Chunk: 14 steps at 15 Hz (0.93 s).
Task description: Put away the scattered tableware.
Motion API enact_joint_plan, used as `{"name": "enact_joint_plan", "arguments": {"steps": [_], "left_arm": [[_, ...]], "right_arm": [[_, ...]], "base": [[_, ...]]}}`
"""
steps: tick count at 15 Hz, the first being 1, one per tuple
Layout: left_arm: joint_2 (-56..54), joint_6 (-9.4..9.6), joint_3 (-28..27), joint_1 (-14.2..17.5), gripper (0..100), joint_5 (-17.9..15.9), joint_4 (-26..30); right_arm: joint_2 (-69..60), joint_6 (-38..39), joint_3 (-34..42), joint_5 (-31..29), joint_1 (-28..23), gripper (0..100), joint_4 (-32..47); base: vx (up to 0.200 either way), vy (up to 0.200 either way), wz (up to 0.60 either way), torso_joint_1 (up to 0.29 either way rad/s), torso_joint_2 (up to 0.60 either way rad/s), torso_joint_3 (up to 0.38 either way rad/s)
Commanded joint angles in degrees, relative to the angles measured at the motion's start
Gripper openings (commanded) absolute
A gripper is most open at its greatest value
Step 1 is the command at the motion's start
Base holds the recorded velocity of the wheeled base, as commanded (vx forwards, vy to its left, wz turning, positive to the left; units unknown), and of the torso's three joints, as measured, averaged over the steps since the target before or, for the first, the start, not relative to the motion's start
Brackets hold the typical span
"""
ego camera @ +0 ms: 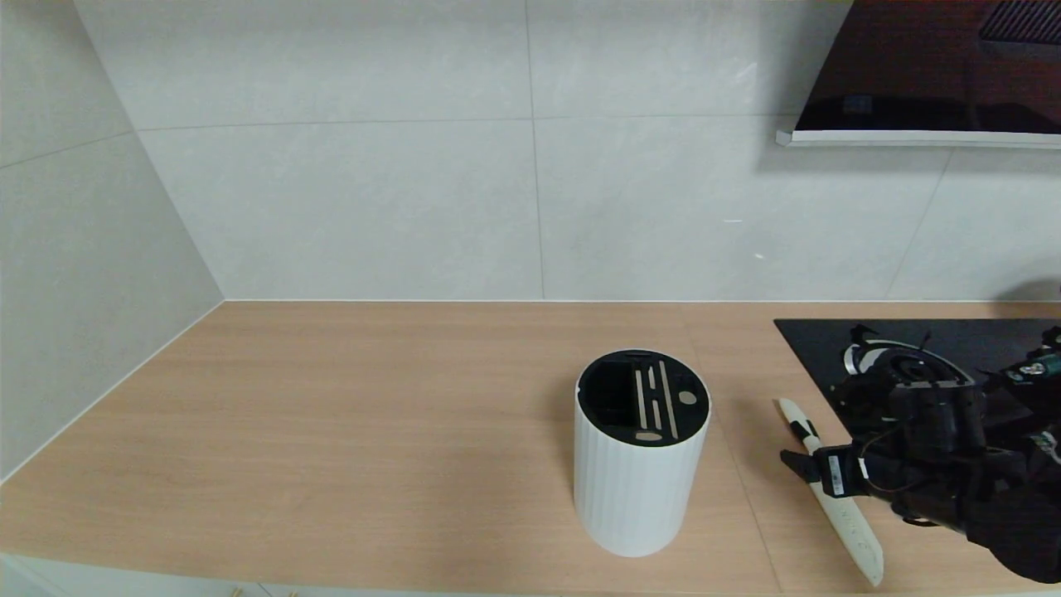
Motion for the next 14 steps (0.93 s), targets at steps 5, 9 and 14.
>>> {"name": "enact_joint_plan", "arguments": {"steps": [5, 9, 14], "left_arm": [[0.02, -0.04, 0.0, 0.0, 100, -0.04, -0.01], [0.02, -0.04, 0.0, 0.09, 100, 0.04, -0.01], [0.02, -0.04, 0.0, 0.09, 100, 0.04, -0.01]], "right_arm": [[9.24, 0.07, -0.92, 0.11, -2.73, 100, -3.51], [10.3, 2.71, -1.54, 0.64, -2.64, 100, -3.69], [11.35, 4.12, -2.33, 0.82, -2.64, 100, -3.78]], "base": [[0.0, 0.0, 0.0, 0.0, 0.0, 0.0], [0.0, 0.0, 0.0, 0.0, 0.0, 0.0], [0.0, 0.0, 0.0, 0.0, 0.0, 0.0]]}}
